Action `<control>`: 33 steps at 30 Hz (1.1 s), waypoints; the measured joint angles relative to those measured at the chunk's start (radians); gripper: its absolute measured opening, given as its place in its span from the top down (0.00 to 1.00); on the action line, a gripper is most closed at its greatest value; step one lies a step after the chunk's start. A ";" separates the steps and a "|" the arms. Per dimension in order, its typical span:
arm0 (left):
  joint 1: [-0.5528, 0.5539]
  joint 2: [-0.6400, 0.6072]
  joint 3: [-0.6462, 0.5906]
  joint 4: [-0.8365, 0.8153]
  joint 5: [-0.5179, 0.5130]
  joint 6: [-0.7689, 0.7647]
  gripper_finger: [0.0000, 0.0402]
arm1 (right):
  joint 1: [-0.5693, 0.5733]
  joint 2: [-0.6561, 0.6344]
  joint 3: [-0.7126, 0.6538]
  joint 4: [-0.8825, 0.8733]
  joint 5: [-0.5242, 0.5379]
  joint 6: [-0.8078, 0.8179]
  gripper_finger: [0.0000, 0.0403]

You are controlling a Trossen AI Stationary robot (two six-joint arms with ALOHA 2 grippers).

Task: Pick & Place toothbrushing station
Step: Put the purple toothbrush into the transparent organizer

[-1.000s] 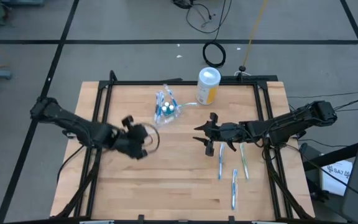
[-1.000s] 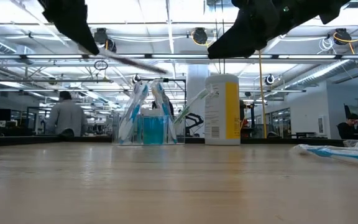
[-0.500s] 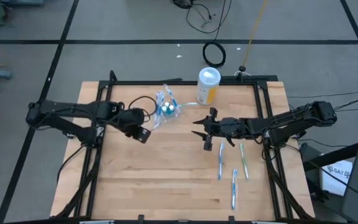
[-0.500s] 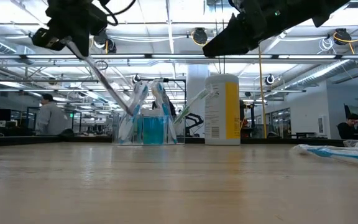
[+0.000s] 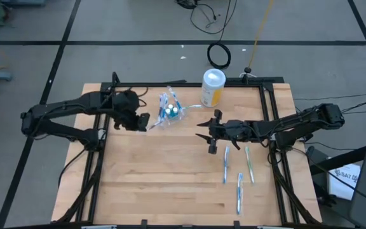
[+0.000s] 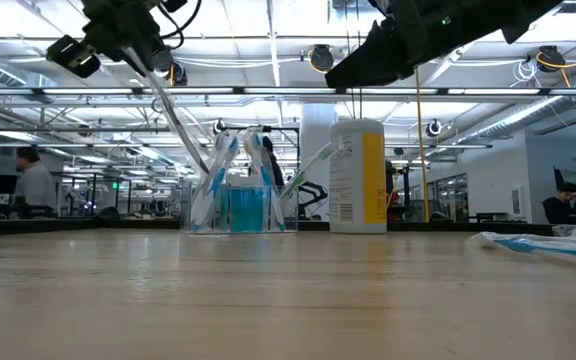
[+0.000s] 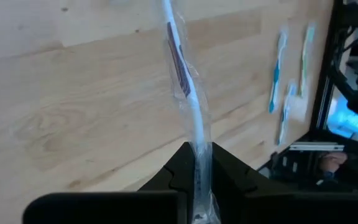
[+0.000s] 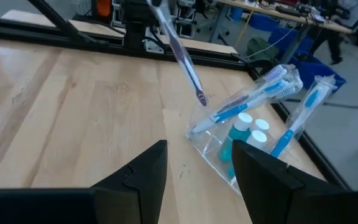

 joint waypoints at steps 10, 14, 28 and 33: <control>0.159 0.034 0.000 0.000 0.089 0.005 0.94 | 0.000 0.000 0.000 0.049 0.000 -0.030 0.58; 0.212 0.058 0.000 0.000 0.212 -0.077 0.90 | 0.000 0.000 0.000 0.049 0.000 -0.030 0.58; 0.438 0.158 -0.001 0.219 0.355 -0.154 0.88 | 0.000 0.000 0.000 0.049 0.000 -0.030 0.58; 0.453 0.176 -0.001 0.403 0.350 -0.113 0.88 | 0.000 0.000 0.000 0.048 0.000 -0.046 0.58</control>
